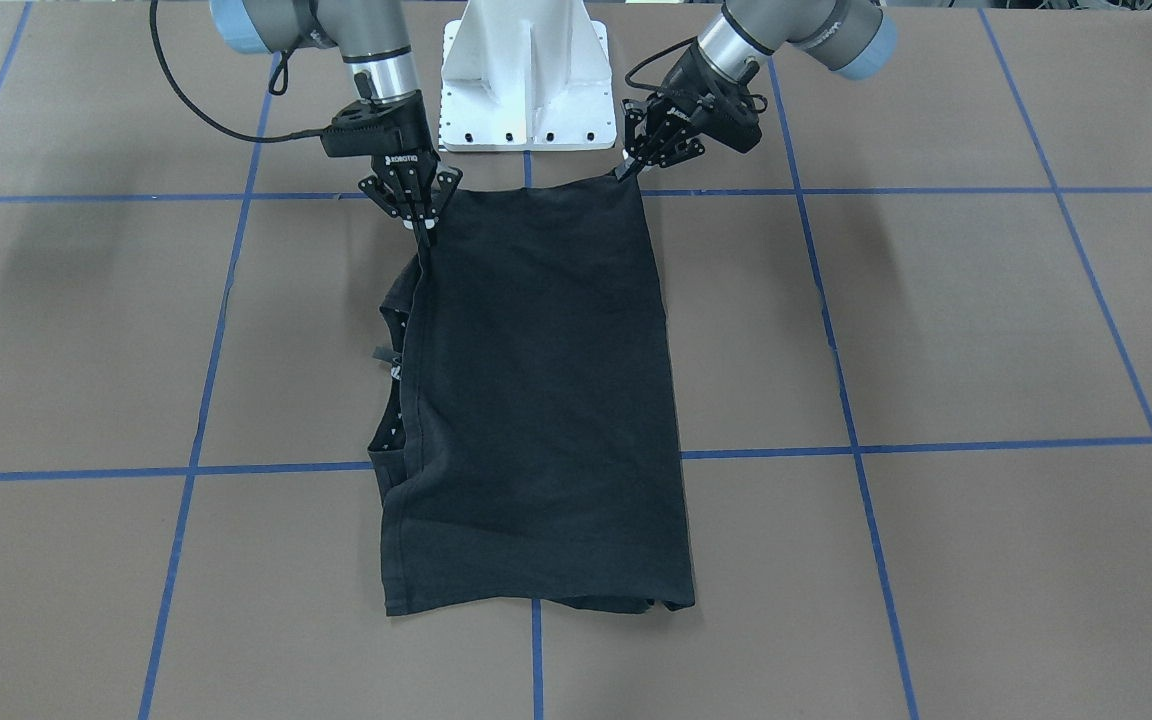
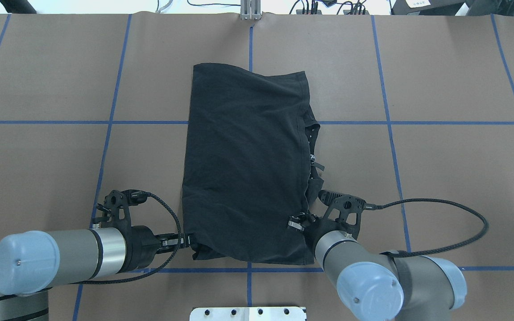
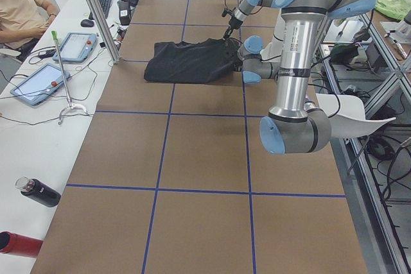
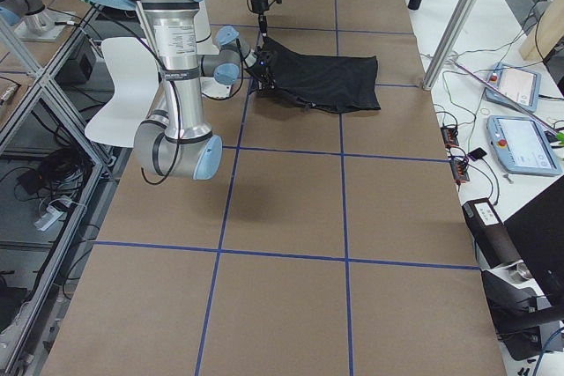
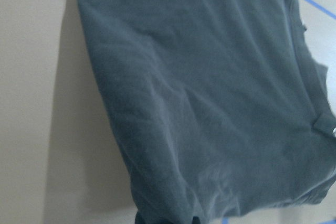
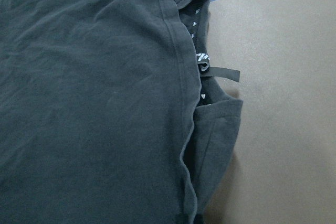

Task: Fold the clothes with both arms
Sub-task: 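Lift the near edge with both grippers and fold it away from the robot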

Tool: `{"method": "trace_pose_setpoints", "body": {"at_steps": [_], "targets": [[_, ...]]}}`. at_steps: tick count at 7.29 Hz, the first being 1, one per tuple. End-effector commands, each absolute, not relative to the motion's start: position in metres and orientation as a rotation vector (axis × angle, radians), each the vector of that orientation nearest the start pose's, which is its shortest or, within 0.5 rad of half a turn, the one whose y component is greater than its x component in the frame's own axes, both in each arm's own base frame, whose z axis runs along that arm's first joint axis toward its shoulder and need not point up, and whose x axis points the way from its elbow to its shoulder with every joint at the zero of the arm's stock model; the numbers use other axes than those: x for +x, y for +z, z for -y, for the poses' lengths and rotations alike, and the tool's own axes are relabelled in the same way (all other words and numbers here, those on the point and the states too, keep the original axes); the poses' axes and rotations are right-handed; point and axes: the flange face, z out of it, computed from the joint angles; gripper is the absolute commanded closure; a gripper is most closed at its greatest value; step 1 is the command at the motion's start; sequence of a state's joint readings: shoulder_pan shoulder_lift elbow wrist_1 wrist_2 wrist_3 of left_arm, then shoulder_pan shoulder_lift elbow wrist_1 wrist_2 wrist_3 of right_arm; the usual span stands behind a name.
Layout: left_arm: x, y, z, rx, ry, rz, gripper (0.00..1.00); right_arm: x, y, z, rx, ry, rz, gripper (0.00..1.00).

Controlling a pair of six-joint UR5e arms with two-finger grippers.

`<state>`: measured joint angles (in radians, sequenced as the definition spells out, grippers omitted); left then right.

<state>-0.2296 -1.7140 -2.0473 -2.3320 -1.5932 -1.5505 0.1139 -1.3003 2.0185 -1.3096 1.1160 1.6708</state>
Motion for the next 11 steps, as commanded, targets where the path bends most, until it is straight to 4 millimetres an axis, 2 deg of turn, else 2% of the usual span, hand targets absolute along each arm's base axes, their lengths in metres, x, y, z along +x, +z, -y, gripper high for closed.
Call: {"method": "trace_pose_setpoints", "body": {"at_steps": [1,2,3,5,6,7,8,9,10,11], "targets": [[0.447,0.254,0.236,0.117,-0.128,-1.348,1.0,-0.508,0.268,0.234,0.423,0.417,0.994,1.0],[0.441,0.254,0.25,0.135,-0.142,-1.329,1.0,-0.501,0.259,0.254,0.435,0.45,1.004,1.0],[0.435,0.243,0.269,0.154,-0.144,-1.322,1.0,-0.494,0.255,0.269,0.447,0.464,1.003,1.0],[0.429,0.204,0.307,0.232,-0.139,-1.291,1.0,-0.486,0.251,0.288,0.469,0.492,0.999,1.0],[0.419,0.185,0.332,0.26,-0.129,-1.256,1.0,-0.479,0.251,0.3,0.489,0.501,0.99,1.0],[0.401,0.178,0.36,0.302,-0.124,-1.227,1.0,-0.473,0.253,0.313,0.502,0.498,0.975,1.0],[0.387,0.181,0.388,0.345,-0.133,-1.201,1.0,-0.473,0.256,0.326,0.503,0.51,0.962,1.0],[0.383,0.181,0.416,0.382,-0.146,-1.173,1.0,-0.488,0.246,0.344,0.515,0.522,0.943,1.0],[0.38,0.18,0.443,0.413,-0.162,-1.15,1.0,-0.497,0.238,0.365,0.526,0.539,0.901,1.0],[0.387,0.18,0.471,0.429,-0.17,-1.118,1.0,-0.495,0.236,0.378,0.527,0.552,0.889,1.0]]}}
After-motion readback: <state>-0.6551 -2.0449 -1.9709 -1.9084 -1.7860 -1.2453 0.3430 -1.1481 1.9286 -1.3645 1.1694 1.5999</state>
